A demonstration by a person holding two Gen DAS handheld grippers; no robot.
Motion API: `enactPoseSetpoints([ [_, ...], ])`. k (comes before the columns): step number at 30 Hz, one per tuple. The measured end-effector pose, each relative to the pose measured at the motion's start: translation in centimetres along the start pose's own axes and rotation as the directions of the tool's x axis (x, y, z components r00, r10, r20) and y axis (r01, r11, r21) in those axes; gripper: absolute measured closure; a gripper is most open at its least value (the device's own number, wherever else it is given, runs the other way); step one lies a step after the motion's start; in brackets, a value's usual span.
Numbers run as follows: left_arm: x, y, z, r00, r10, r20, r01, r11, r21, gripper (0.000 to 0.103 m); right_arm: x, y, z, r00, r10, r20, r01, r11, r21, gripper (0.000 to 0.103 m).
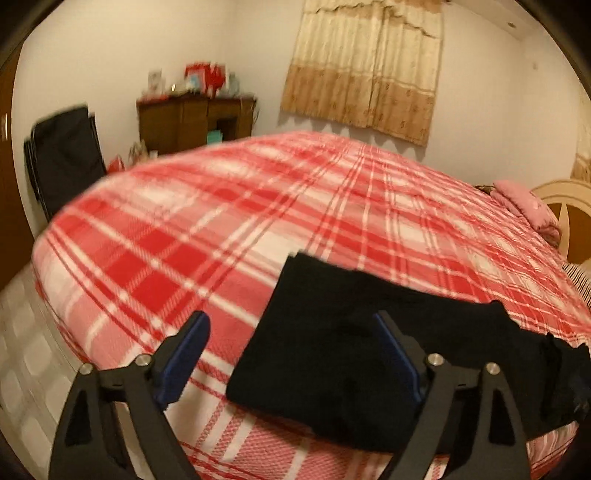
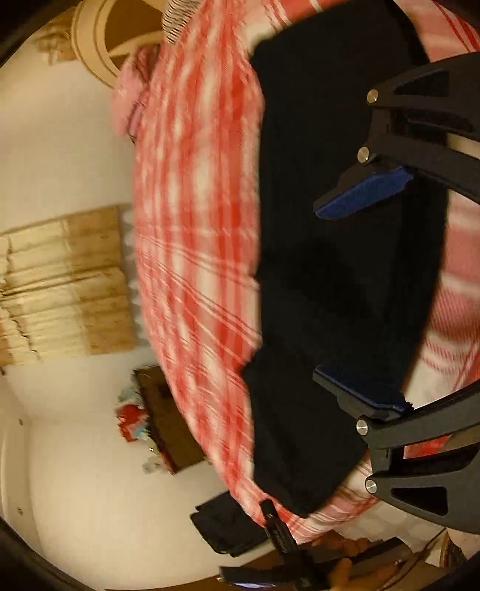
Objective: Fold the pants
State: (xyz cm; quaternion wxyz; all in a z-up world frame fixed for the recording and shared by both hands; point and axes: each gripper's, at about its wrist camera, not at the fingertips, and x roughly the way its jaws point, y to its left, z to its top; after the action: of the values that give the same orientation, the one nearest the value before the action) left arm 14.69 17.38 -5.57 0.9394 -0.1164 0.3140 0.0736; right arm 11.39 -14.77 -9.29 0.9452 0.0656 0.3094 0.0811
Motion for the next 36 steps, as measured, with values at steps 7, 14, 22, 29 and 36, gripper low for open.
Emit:
enactPoseSetpoints([
  [7, 1.5, -0.9, -2.1, 0.998, 0.034, -0.046, -0.033, 0.999, 0.007, 0.015, 1.9, 0.6, -1.9, 1.0, 0.004, -0.03, -0.004, 1.0, -0.006, 0.015],
  [14, 1.1, 0.4, -1.8, 0.999, -0.013, -0.04, 0.01, 0.997, -0.071, 0.051, 1.5, 0.6, -2.0, 1.0, 0.004, -0.019, -0.004, 1.0, -0.008, 0.015],
  [22, 0.8, 1.5, -1.6, 0.99, -0.129, -0.06, 0.113, 0.969, -0.218, 0.066, 1.4, 0.6, -2.1, 1.0, 0.003, -0.018, -0.003, 1.0, -0.011, 0.014],
  [29, -0.9, 3.1, -1.9, 0.987, -0.156, -0.047, 0.136, 0.944, -0.3, 0.032, 1.4, 0.6, -2.1, 1.0, 0.002, -0.018, -0.002, 1.0, -0.011, 0.014],
  [36, -3.4, 1.7, -4.4, 0.999, -0.034, -0.005, 0.03, 0.941, -0.336, 0.033, 1.4, 0.6, -2.1, 1.0, 0.002, -0.019, -0.002, 1.0, -0.012, 0.014],
])
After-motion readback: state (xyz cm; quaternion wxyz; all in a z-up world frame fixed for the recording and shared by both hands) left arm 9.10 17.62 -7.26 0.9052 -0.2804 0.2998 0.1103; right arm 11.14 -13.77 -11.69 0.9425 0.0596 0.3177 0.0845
